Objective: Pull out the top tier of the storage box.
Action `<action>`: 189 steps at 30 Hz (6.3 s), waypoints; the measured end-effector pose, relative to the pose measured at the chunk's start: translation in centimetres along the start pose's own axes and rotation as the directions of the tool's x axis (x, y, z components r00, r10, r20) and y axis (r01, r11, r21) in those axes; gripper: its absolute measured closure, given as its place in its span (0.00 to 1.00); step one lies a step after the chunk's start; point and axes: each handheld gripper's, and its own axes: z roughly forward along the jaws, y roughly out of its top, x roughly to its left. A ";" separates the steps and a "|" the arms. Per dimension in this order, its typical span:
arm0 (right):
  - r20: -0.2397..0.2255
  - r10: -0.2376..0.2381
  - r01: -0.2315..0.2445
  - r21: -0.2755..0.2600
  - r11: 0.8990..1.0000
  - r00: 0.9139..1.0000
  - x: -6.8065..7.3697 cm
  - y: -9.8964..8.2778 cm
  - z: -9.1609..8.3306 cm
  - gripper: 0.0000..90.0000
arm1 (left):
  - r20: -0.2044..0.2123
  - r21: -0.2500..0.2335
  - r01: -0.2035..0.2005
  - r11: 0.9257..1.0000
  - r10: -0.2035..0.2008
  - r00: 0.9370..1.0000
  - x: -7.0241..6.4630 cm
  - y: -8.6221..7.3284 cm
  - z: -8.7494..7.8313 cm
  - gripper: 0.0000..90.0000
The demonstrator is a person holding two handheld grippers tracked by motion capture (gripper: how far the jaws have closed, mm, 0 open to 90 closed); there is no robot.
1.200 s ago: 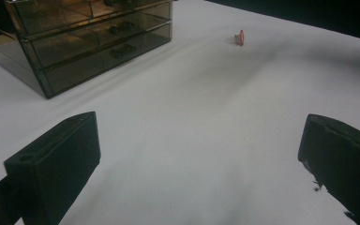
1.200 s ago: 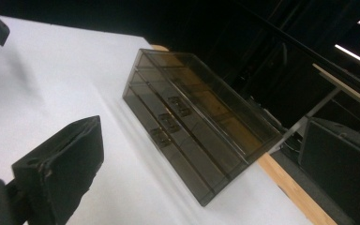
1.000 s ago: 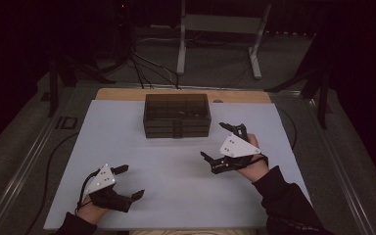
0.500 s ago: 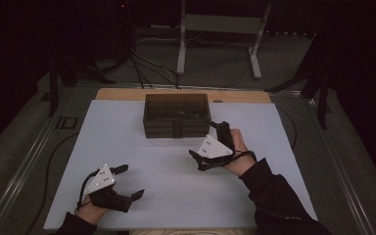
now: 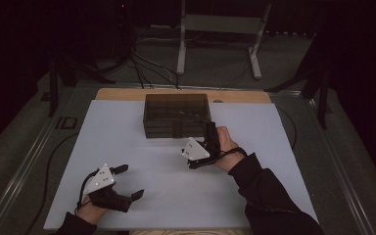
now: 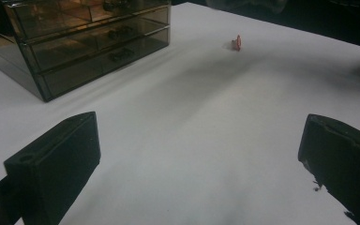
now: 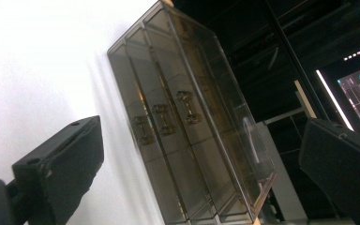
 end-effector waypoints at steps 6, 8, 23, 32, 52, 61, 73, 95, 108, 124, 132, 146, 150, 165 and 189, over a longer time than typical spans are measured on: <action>0.022 -0.090 0.088 0.053 0.995 0.996 1.2 0.4 1.6 0.00 | 0.007 -0.006 0.005 1.000 -0.005 1.000 0.0 0.0 0.0 0.00; 0.019 -0.100 0.098 0.065 0.993 0.995 1.4 0.5 1.8 0.00 | 0.008 -0.004 0.004 1.000 -0.004 1.000 0.0 0.0 0.0 0.00; 0.083 -0.265 0.239 0.240 0.941 0.961 3.7 1.4 5.1 0.17 | 0.012 -0.003 -0.001 1.000 0.001 1.000 -0.1 0.0 0.0 0.00; 0.114 -0.351 0.306 0.293 0.906 0.930 4.2 1.7 6.4 0.32 | 0.015 -0.005 0.000 1.000 0.000 1.000 -0.1 0.0 0.0 0.00; 0.135 -0.483 0.407 0.374 0.833 0.865 4.1 1.2 8.5 0.74 | 0.019 0.002 0.004 1.000 -0.004 1.000 -0.1 0.0 0.1 0.00; 0.146 -0.509 0.419 0.402 0.814 0.848 4.2 1.1 9.5 0.84 | 0.021 0.001 0.003 1.000 -0.003 1.000 -0.1 0.0 0.1 0.00; 0.149 -0.524 0.430 0.410 0.804 0.838 4.6 1.3 10.0 0.88 | 0.022 0.001 0.006 1.000 -0.006 1.000 0.0 0.0 0.1 0.00; 0.140 -0.525 0.439 0.393 0.808 0.840 5.1 1.6 8.5 0.90 | 0.021 0.002 0.016 1.000 -0.016 1.000 0.1 -0.1 0.1 0.00; 0.129 -0.541 0.460 0.386 0.800 0.831 5.8 1.6 7.6 0.90 | 0.019 0.003 0.013 1.000 -0.013 1.000 0.1 -0.1 0.1 0.00; 0.137 -0.547 0.468 0.375 0.800 0.826 5.9 1.4 7.4 0.90 | 0.016 0.009 0.007 1.000 -0.007 1.000 0.0 -0.1 0.1 0.00; 0.120 -0.512 0.445 0.357 0.822 0.850 5.5 1.5 7.3 0.88 | 0.017 0.010 0.007 1.000 -0.007 1.000 0.0 -0.1 0.1 0.00; -0.010 -0.311 0.306 0.225 0.925 0.950 2.8 1.8 5.6 0.59 | 0.016 0.009 0.006 1.000 -0.007 1.000 0.0 -0.1 0.2 0.00; -0.057 -0.283 0.289 0.204 0.935 0.957 2.4 1.8 5.4 0.47 | 0.015 0.012 0.003 1.000 -0.003 1.000 0.0 -0.1 0.2 0.00; -0.278 -0.060 0.104 0.143 0.984 0.959 -0.2 1.0 4.4 0.00 | 0.018 0.010 0.006 1.000 -0.006 1.000 0.0 -0.1 0.2 0.00; -0.542 0.141 -0.101 0.103 0.990 0.829 -6.9 -2.8 3.7 0.03 | 0.021 0.008 0.011 1.000 -0.011 1.000 0.0 -0.1 0.2 0.00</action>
